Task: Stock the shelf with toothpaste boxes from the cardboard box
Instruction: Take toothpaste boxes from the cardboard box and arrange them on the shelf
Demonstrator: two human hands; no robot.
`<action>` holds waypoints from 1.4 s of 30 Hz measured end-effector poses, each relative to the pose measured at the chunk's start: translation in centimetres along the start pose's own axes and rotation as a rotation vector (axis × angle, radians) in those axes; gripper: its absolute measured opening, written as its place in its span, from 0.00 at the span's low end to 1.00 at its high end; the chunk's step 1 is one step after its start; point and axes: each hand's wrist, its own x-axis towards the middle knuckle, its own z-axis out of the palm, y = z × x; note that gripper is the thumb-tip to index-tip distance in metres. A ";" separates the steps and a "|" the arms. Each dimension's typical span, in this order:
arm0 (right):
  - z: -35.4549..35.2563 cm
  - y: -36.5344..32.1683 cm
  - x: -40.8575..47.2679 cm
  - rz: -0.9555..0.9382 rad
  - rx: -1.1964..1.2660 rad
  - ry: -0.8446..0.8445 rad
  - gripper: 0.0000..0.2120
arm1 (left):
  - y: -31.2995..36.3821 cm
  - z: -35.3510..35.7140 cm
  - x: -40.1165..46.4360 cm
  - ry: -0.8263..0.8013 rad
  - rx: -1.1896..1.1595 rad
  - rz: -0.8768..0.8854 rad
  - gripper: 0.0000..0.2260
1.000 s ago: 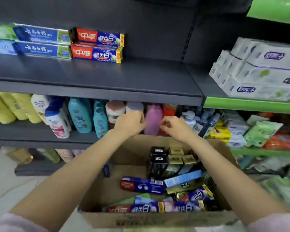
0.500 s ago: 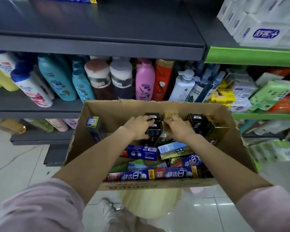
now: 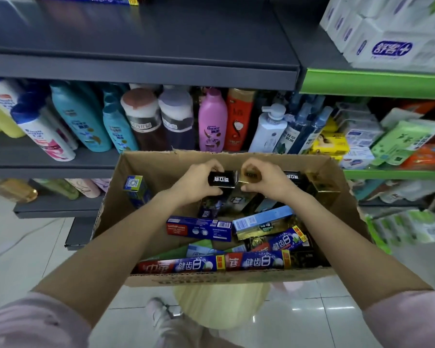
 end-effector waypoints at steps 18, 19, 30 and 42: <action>-13.0 -15.1 -1.9 -0.402 0.163 0.643 0.13 | 11.4 -18.2 -3.4 0.608 -0.157 0.113 0.17; -13.7 -15.4 -1.4 -0.409 0.204 0.693 0.12 | 11.9 -19.1 -3.3 0.635 -0.090 0.115 0.18; -17.6 -21.5 10.2 -0.387 0.439 0.893 0.17 | 12.0 -28.4 1.4 0.495 0.709 0.060 0.23; -18.3 -21.5 24.6 -0.278 0.509 0.828 0.17 | 8.8 -32.7 9.8 0.300 1.122 0.175 0.21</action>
